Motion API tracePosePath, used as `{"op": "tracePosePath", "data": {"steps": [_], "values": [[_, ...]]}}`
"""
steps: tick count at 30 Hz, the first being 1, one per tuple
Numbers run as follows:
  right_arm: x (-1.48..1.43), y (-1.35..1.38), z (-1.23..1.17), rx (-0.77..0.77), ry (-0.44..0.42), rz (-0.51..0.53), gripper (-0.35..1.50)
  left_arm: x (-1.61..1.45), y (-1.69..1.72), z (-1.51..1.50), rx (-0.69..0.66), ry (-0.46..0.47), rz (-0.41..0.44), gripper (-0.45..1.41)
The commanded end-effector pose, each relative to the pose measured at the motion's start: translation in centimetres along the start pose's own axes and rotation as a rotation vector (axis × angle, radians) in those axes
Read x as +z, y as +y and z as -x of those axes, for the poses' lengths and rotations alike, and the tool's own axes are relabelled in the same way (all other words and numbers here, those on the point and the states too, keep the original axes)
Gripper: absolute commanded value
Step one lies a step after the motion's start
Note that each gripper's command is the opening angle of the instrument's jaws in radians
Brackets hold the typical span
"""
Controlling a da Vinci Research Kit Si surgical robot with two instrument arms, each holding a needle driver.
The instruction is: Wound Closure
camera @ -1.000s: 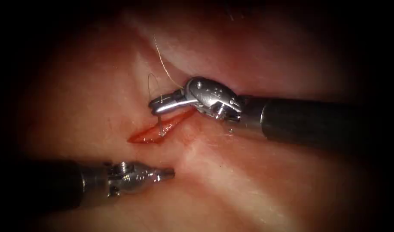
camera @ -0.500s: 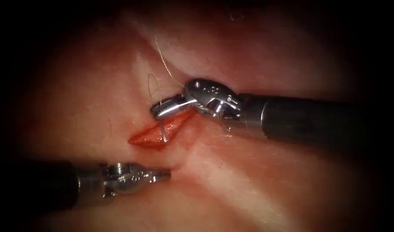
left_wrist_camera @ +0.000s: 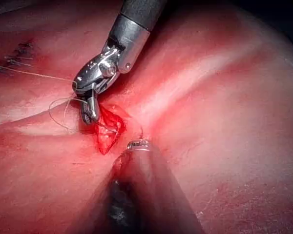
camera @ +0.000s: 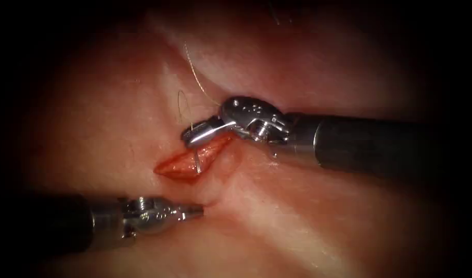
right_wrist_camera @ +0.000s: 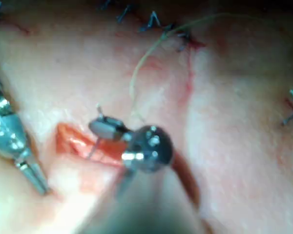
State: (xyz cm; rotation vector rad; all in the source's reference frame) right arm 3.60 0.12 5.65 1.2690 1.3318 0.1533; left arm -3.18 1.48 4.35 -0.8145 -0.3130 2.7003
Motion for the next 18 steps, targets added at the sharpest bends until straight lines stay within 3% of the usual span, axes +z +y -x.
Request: {"op": "tracePosePath", "data": {"steps": [1, 18], "values": [[0.05, 0.08, -0.03, 0.003, 0.005, 0.003, -0.35, 0.08, 0.01, 0.0, 0.0, -0.001, 0.0, -0.32], [0.1, 0.19, 0.11, 0.177, 0.102, 0.035, -0.35, 0.08, 0.0, 0.0, 0.001, -0.001, 0.001, -0.35]]}}
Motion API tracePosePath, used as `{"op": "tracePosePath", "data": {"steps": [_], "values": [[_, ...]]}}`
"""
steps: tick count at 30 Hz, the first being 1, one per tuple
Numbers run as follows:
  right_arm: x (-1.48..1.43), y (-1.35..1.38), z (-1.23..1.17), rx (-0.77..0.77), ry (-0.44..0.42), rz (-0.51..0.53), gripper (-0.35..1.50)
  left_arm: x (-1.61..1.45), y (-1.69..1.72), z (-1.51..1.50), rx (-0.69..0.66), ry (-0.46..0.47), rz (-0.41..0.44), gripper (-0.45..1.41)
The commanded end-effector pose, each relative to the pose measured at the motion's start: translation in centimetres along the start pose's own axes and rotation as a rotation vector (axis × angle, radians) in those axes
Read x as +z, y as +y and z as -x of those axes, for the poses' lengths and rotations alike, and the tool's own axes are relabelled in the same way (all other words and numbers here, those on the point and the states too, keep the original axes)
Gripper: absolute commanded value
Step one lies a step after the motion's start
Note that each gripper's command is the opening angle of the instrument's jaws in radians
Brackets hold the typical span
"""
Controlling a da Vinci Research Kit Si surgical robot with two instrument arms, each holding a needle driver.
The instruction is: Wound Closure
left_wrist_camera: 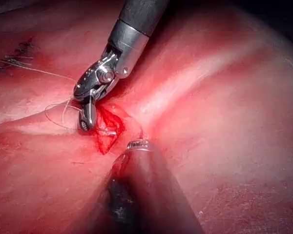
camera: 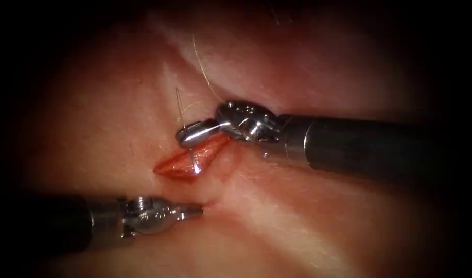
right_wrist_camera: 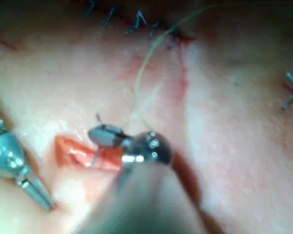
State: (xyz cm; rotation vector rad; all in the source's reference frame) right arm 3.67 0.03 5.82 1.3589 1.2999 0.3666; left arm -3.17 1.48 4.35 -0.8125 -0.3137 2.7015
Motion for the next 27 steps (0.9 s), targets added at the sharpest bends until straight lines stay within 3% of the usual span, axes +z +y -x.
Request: {"op": "tracePosePath", "data": {"steps": [1, 9, 15, 27], "values": [[0.04, 0.05, -0.04, 0.023, -0.001, -0.002, -0.35, 0.08, 0.0, -0.01, 0.001, 0.001, 0.0, -0.35], [0.04, -0.01, -0.02, 0.16, -0.001, -0.005, -0.35, 0.09, 0.0, 0.0, 0.001, 0.001, 0.001, -0.37], [0.09, -0.04, 0.02, 0.164, -0.007, -0.015, -0.35, 0.08, -0.01, 0.01, 0.002, 0.003, 0.004, -0.37], [0.18, -0.01, 0.01, 0.163, 0.076, 0.059, -0.35, 0.07, -0.02, 0.02, 0.004, -0.001, 0.004, -0.38]]}}
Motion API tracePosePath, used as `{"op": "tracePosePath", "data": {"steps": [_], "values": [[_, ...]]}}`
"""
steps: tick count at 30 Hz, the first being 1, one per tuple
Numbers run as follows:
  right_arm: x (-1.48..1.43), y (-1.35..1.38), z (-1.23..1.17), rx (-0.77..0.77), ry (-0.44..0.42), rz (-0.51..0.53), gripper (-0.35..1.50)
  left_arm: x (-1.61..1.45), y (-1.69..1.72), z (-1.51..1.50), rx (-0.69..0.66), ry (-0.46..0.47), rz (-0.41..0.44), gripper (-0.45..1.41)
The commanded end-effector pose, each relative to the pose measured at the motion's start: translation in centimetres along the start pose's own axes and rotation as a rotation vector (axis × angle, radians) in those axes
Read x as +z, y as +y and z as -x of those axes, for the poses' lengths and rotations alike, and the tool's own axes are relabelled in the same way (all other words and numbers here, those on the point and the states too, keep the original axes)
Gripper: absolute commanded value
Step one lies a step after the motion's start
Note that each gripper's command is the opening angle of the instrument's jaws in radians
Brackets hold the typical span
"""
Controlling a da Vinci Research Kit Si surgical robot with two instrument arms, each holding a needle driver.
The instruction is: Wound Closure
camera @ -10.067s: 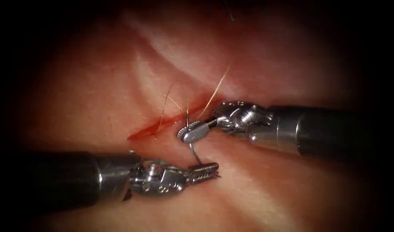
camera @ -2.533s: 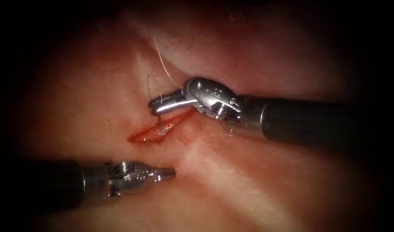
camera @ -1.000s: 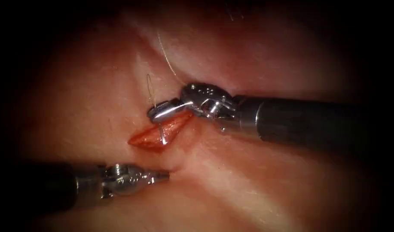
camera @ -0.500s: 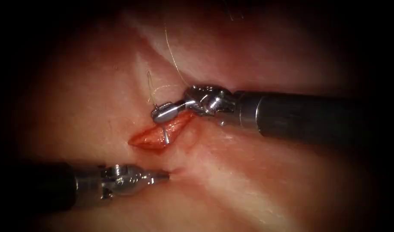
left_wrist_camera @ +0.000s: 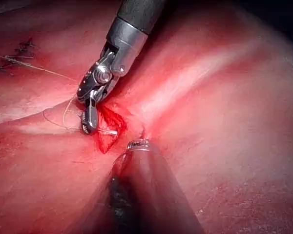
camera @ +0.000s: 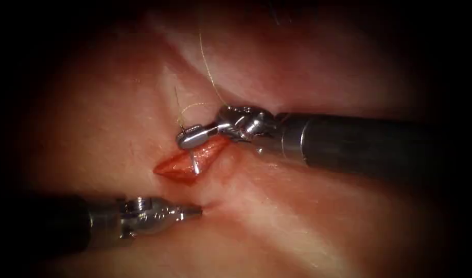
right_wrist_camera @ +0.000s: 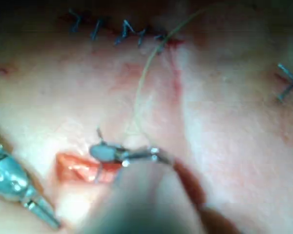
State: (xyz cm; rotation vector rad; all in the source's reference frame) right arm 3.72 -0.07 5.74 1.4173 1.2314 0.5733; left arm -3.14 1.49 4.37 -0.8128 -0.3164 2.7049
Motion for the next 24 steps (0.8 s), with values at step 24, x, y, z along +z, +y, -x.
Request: {"op": "tracePosePath", "data": {"steps": [24], "values": [[0.13, -0.11, 0.11, 0.338, -0.006, -0.001, -0.35, 0.06, 0.0, 0.02, 0.003, 0.0, 0.0, -0.4]]}}
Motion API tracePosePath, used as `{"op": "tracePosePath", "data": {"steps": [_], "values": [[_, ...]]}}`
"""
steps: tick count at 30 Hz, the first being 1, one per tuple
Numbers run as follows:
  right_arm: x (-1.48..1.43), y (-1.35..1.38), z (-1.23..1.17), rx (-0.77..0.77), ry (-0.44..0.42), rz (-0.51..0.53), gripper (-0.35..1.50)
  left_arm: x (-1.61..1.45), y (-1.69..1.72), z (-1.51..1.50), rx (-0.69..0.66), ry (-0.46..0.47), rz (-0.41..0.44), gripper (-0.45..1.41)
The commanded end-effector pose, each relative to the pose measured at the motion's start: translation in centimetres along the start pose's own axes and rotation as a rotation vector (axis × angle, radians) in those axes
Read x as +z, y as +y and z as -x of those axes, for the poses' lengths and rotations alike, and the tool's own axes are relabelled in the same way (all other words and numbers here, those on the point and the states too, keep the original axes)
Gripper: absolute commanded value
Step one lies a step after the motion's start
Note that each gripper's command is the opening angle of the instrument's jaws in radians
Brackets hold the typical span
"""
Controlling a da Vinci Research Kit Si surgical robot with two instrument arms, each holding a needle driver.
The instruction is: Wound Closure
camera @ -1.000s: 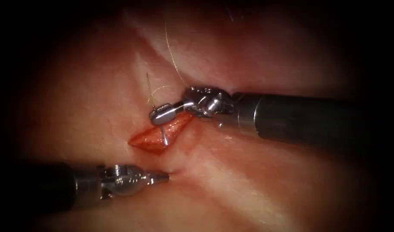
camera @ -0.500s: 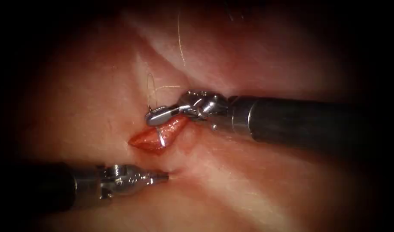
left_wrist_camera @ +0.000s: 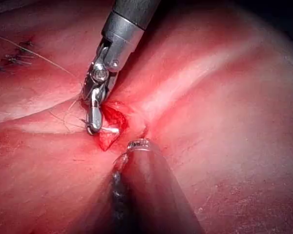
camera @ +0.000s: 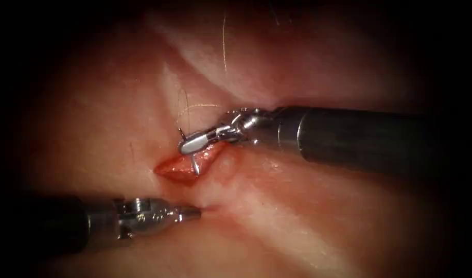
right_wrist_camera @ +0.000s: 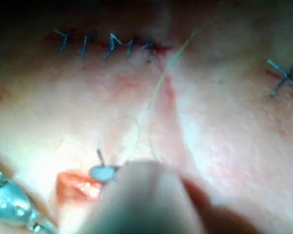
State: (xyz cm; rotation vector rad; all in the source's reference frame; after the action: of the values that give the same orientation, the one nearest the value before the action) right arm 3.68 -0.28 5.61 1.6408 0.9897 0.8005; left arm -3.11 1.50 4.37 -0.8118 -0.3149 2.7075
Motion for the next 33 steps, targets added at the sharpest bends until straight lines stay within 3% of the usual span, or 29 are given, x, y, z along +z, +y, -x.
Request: {"op": "tracePosePath", "data": {"steps": [1, 10, 25, 28, 30, 32, 33], "values": [[0.05, 0.04, -0.07, 0.002, -0.001, 0.0, -0.35, 0.08, 0.01, -0.01, 0.001, 0.001, 0.001, -0.4], [0.11, 0.02, -0.05, 0.014, -0.005, -0.002, -0.35, 0.07, 0.0, 0.01, 0.002, 0.0, -0.001, -0.43], [0.12, -0.06, 0.03, 0.18, -0.045, -0.014, -0.35, 0.07, 0.0, 0.02, 0.002, 0.0, 0.0, -0.45], [0.11, -0.1, -0.04, 0.155, 0.006, -0.019, -0.35, 0.07, 0.0, 0.02, 0.002, 0.0, 0.0, -0.45], [0.07, -0.14, -0.13, 0.091, 0.029, -0.044, 0.46, 0.07, 0.0, 0.02, 0.002, 0.0, 0.0, -0.45], [0.03, -0.18, -0.2, -0.011, 0.044, -0.04, 0.88, 0.07, 0.0, 0.02, 0.002, 0.0, 0.0, -0.45], [0.02, -0.19, -0.24, -0.108, 0.053, -0.035, 0.99, 0.07, 0.0, 0.02, 0.002, 0.0, 0.0, -0.45]]}}
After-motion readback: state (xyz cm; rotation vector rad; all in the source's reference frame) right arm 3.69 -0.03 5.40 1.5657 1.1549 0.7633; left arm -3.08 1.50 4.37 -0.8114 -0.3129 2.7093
